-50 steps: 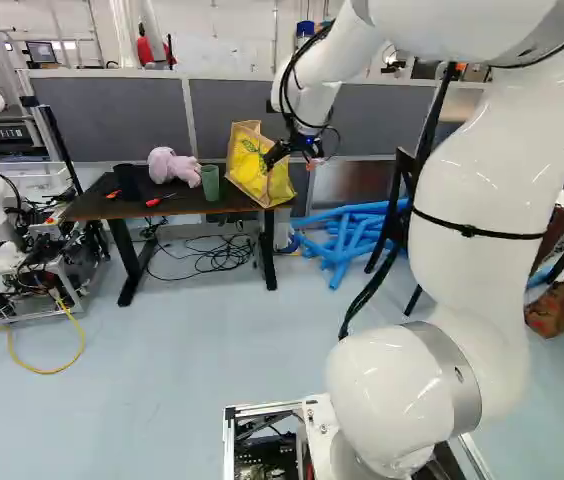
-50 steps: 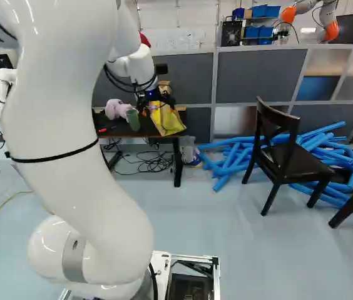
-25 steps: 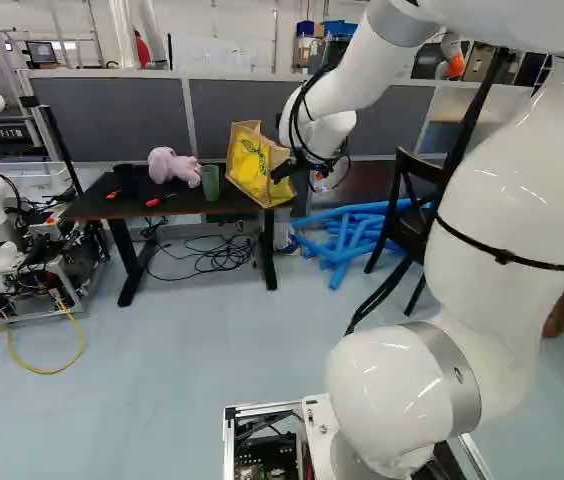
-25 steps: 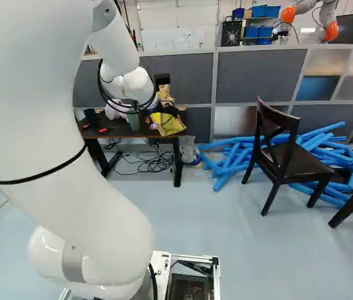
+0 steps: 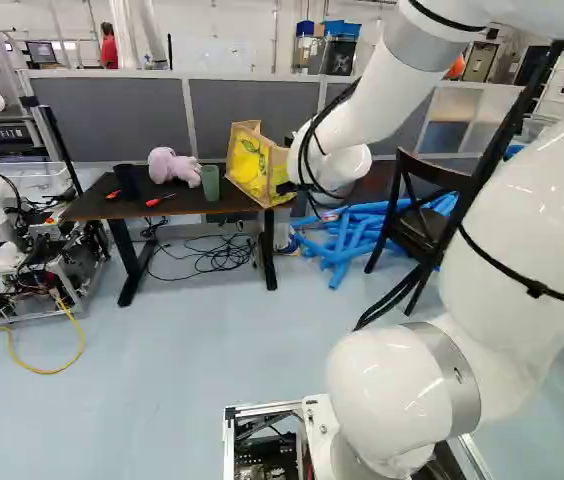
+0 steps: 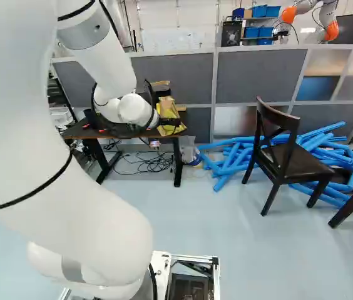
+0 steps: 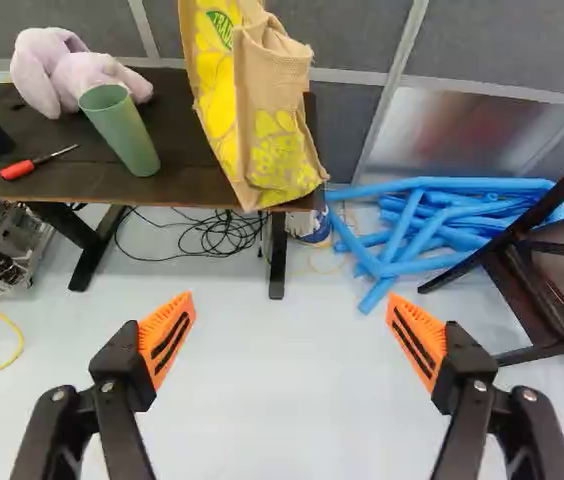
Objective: Pick up the bag on the ground and place it on the table
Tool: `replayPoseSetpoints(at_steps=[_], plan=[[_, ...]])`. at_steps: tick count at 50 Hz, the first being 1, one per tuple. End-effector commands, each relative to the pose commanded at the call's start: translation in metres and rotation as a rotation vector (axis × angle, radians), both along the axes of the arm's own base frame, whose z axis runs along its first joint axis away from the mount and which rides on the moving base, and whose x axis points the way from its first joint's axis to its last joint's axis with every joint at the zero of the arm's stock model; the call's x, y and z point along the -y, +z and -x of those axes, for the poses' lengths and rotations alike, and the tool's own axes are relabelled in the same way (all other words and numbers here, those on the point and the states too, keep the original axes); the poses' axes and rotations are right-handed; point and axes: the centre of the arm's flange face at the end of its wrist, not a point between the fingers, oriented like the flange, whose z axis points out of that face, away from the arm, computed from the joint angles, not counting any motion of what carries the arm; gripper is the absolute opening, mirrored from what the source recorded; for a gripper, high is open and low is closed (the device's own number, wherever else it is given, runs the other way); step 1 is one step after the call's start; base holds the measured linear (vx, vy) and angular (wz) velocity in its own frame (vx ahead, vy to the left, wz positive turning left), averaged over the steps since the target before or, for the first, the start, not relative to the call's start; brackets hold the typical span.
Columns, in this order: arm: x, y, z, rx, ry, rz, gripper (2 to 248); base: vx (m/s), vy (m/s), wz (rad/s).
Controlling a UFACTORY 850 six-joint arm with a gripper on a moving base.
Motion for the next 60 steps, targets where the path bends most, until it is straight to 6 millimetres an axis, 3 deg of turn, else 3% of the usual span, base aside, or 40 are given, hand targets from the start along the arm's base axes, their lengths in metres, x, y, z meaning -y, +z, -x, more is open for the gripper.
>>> replayPoseSetpoints(at_steps=[31,60], plan=[[0.006,-0.040,0.073,0.146,-0.023,-0.026,247,0.000,0.000,0.000],[0.008,-0.062,0.118,0.230,-0.031,-0.045,247,0.000,0.000,0.000]])
